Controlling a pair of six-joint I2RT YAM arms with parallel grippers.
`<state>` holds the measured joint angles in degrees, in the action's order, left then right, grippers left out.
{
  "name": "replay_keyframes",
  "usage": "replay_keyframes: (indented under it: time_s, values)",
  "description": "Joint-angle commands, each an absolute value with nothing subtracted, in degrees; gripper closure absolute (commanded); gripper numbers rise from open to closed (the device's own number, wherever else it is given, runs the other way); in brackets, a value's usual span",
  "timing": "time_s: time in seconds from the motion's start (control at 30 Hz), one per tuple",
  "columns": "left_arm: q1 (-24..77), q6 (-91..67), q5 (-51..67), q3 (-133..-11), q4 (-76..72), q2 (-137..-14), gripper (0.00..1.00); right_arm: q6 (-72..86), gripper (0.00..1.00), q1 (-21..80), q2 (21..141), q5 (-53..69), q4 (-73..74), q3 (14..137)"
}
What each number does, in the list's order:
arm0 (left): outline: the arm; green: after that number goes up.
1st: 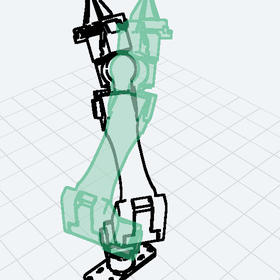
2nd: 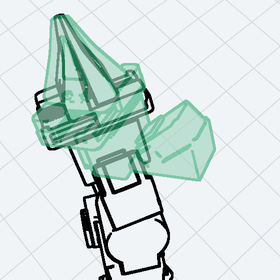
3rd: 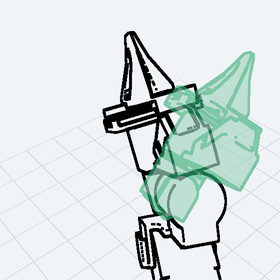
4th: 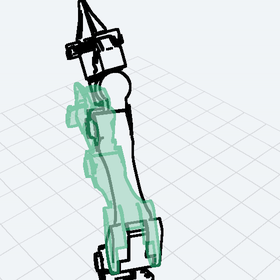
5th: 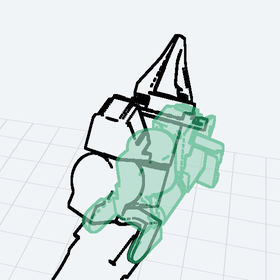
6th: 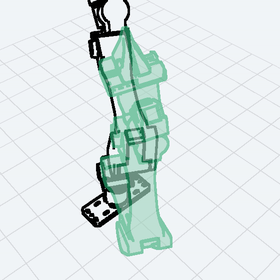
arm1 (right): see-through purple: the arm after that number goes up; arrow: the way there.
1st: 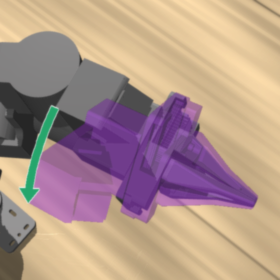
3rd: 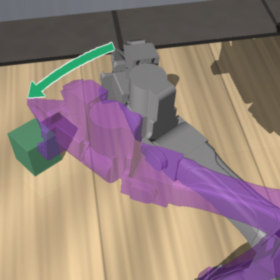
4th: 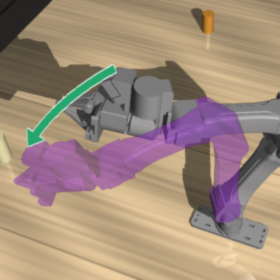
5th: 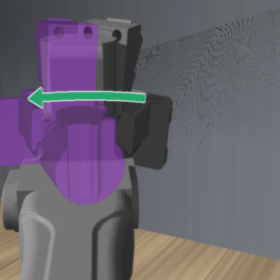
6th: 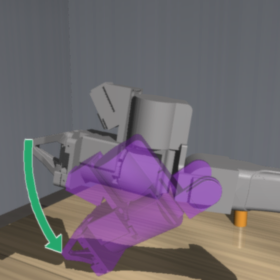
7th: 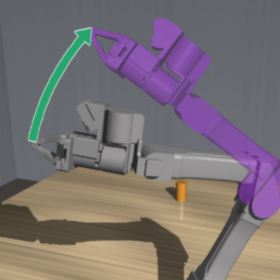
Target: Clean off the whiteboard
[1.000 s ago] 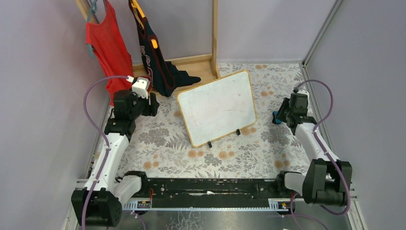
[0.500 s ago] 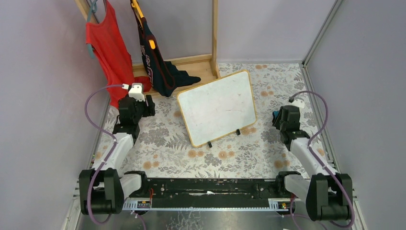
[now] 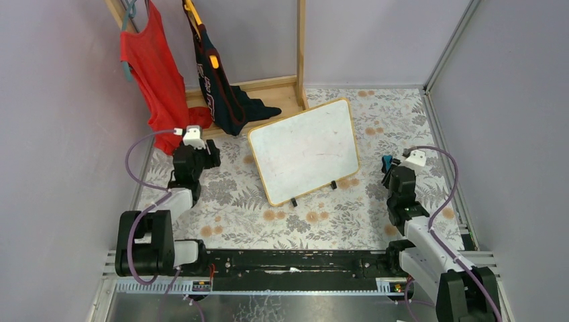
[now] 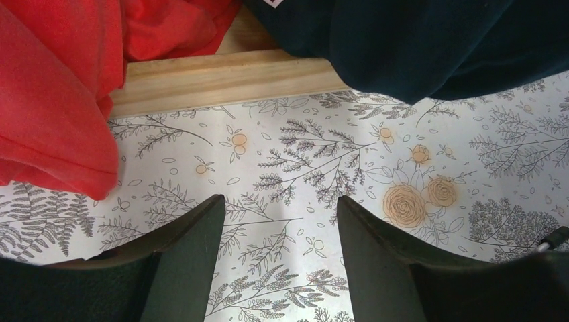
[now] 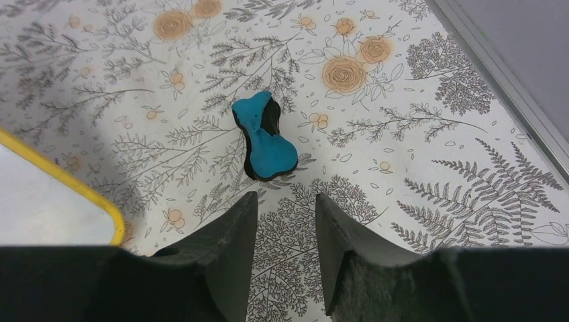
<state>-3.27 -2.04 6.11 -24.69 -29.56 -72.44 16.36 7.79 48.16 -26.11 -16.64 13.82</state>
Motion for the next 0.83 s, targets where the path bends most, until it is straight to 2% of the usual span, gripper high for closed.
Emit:
replay_keyframes:
  time_s: [0.0,0.13,0.2,0.23,0.27,0.33,0.37,0.8]
  values:
    - [-3.5,-2.9,5.0,-22.5,-40.3,-73.4,0.4,14.8,0.56,10.4,50.8,-32.5,-19.0,16.8]
    - [-3.5,-3.0,5.7,-21.2,-43.0,-75.0,0.39,14.8,0.55,11.7,52.1,-35.4,-18.1,17.5]
    - [-3.5,-3.0,5.7,-20.9,-43.8,-75.9,0.4,14.6,0.44,11.7,52.5,-35.8,-18.7,17.3]
    - [-3.6,-3.1,5.6,-20.9,-44.0,-76.5,0.4,14.4,0.41,11.8,52.6,-35.9,-19.3,17.0]
    - [-3.7,-3.3,5.8,-20.9,-44.2,-76.7,0.4,14.3,0.34,11.7,52.5,-35.9,-19.6,16.8]
    - [-3.9,-3.4,6.2,-20.5,-45.0,-77.2,0.4,14.0,0.02,11.7,52.4,-35.4,-20.3,16.6]
    - [-4.0,-3.4,6.4,-20.1,-45.7,-77.3,0.4,14.0,0.0,11.8,52.4,-35.6,-20.2,16.6]
    - [-5.0,-3.9,8.3,-18.9,-47.7,-77.3,0.4,16.0,0.0,11.7,55.9,-39.9,-17.9,18.4]
